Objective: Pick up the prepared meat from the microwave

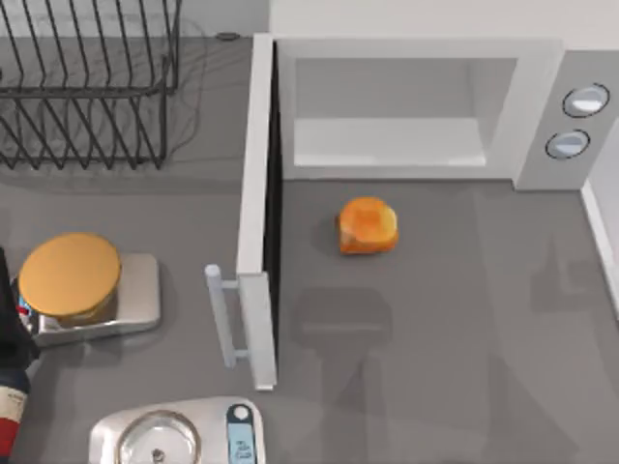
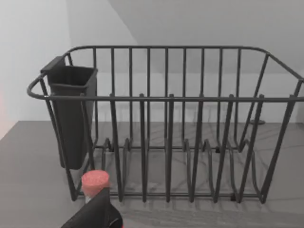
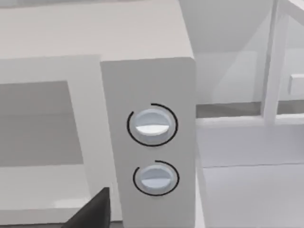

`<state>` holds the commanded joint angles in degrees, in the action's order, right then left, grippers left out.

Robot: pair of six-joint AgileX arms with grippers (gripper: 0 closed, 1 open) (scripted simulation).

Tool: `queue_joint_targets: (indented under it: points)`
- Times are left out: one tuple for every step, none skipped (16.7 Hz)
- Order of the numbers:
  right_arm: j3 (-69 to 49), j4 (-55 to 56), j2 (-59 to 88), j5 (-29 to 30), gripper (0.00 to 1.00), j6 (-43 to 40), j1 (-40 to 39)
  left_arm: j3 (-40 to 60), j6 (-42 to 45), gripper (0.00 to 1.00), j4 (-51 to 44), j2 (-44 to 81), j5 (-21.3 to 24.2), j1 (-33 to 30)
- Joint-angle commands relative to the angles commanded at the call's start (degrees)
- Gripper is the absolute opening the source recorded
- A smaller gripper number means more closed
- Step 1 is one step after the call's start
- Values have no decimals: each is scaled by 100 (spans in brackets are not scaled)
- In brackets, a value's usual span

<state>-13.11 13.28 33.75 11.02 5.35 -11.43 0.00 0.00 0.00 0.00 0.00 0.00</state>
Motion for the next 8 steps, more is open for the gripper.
queue_joint_targets:
  points:
    - [-208,210,533,174,100,85,-181,0,0,100,0,0,0,0]
    - [-425,428,1085,355,100,172,-369,0,0,100,0,0,0,0]
    - [-647,653,1653,541,100,262,-563,0,0,100,0,0,0,0]
    - [-875,882,2234,731,100,354,-762,0,0,100,0,0,0,0]
    - [-1107,1116,2824,925,100,448,-963,0,0,100,0,0,0,0]
    - [-1342,1352,3420,1120,100,542,-1167,0,0,100,0,0,0,0]
    - [-1576,1588,4017,1316,100,637,-1371,0,0,100,0,0,0,0]
    - [-1809,1823,4610,1510,100,731,-1573,0,0,100,0,0,0,0]
